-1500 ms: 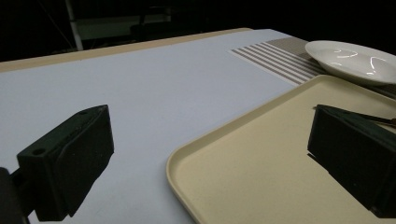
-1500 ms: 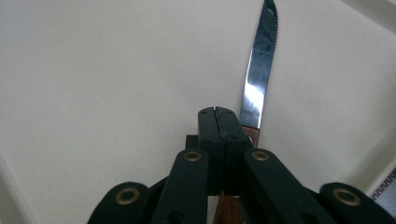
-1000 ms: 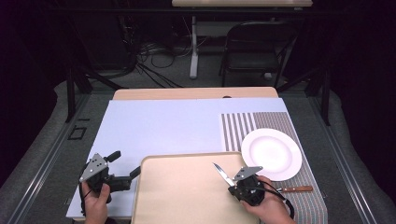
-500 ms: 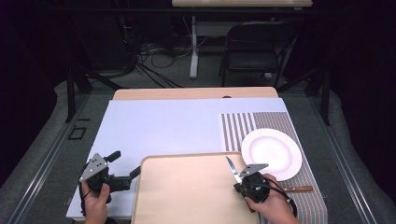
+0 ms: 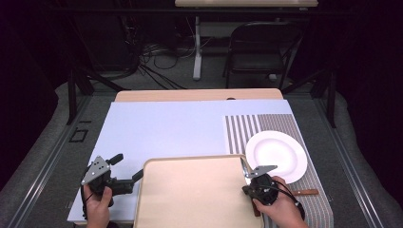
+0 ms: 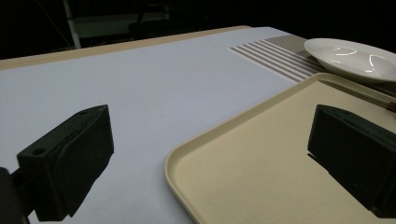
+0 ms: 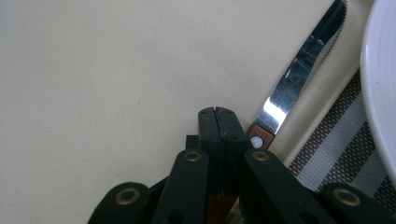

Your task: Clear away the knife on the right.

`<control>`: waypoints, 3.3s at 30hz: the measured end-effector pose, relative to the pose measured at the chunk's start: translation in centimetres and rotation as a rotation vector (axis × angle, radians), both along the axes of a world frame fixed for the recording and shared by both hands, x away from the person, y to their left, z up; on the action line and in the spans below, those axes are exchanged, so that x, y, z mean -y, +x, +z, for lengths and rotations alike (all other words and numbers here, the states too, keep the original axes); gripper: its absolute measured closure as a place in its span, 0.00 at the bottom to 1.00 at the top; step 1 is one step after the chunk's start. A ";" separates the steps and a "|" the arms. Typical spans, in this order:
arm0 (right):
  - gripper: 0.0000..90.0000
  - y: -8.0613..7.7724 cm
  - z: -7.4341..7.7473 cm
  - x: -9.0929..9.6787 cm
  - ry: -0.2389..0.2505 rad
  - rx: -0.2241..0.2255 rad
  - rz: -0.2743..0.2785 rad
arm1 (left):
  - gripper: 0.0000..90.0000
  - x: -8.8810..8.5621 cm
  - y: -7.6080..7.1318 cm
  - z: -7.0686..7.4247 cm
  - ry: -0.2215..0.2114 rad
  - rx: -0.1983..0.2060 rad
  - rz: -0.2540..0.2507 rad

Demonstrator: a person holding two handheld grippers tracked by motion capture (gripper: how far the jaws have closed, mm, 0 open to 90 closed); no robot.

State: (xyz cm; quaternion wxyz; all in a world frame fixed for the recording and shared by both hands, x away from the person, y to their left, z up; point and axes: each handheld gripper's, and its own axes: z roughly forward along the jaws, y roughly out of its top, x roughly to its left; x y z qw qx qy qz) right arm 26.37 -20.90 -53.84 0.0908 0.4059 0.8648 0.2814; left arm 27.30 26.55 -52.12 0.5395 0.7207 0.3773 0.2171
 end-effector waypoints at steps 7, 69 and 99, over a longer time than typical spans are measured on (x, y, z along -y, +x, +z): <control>1.00 0.0 0.0 0.0 -0.003 -0.009 0.001 | 0.00 0.0 0.0 0.0 -0.002 -0.001 0.001; 0.38 -2.5 4.7 8.0 0.154 0.425 -0.110 | 0.00 0.0 -0.1 0.1 -0.001 -0.002 0.003; 0.13 -2.0 4.9 11.6 0.070 0.362 -0.119 | 0.00 -0.2 -0.1 0.1 -0.008 -0.002 0.011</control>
